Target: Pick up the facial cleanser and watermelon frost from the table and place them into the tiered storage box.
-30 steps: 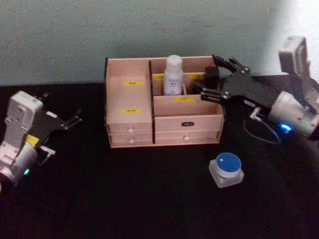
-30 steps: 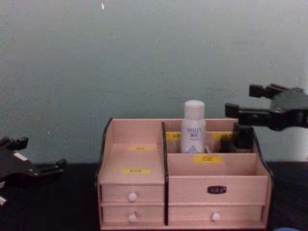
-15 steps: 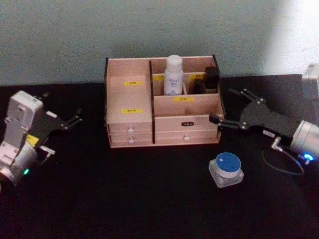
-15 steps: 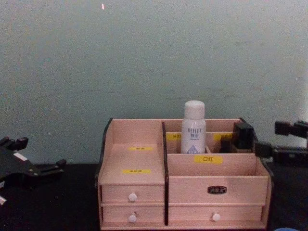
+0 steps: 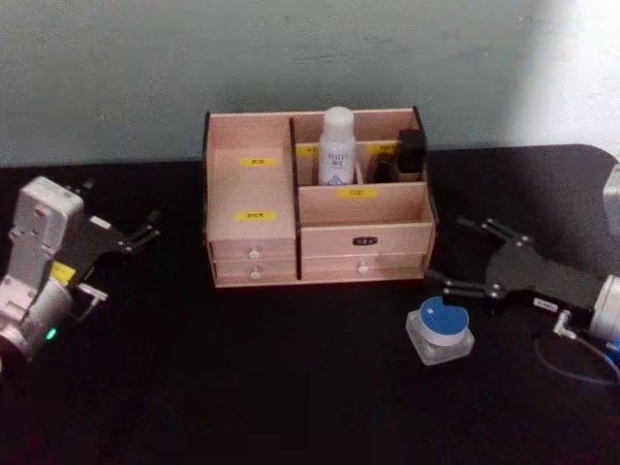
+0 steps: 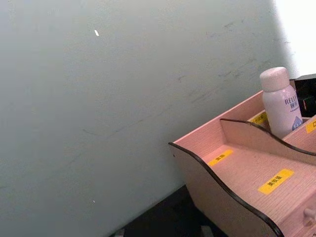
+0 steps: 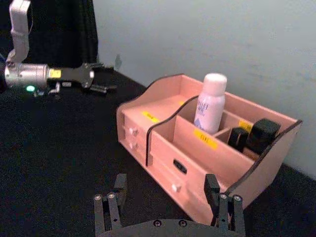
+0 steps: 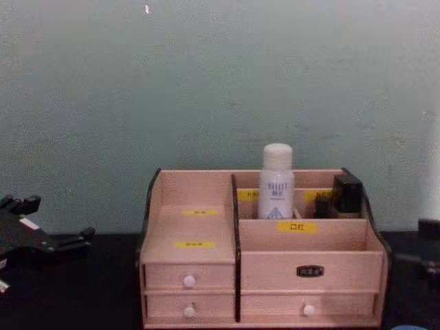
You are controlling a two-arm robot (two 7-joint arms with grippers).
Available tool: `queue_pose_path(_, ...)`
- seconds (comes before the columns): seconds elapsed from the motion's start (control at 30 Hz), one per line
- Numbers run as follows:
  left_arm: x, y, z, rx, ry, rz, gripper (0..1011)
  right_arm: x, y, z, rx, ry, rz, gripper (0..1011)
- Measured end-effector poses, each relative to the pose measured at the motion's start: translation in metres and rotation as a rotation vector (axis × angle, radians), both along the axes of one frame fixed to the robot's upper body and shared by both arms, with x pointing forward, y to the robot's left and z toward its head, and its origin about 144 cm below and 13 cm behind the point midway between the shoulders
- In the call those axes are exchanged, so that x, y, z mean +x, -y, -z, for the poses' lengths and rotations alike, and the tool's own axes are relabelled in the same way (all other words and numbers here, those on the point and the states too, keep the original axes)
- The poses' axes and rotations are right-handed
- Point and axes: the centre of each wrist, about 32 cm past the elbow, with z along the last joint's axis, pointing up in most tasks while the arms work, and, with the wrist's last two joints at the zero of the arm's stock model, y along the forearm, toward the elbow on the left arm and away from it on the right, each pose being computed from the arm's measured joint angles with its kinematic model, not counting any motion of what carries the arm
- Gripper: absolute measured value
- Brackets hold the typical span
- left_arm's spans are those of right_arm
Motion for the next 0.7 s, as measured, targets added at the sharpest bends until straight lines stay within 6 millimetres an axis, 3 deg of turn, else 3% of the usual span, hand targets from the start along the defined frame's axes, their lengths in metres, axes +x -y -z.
queue_pose_path(0.7, 0.000, 0.000, 0.000, 0.000, 0.000, 0.000, 1001, -0.023, 0.007, 0.019, -0.069, -0.070, 0.016, 1000)
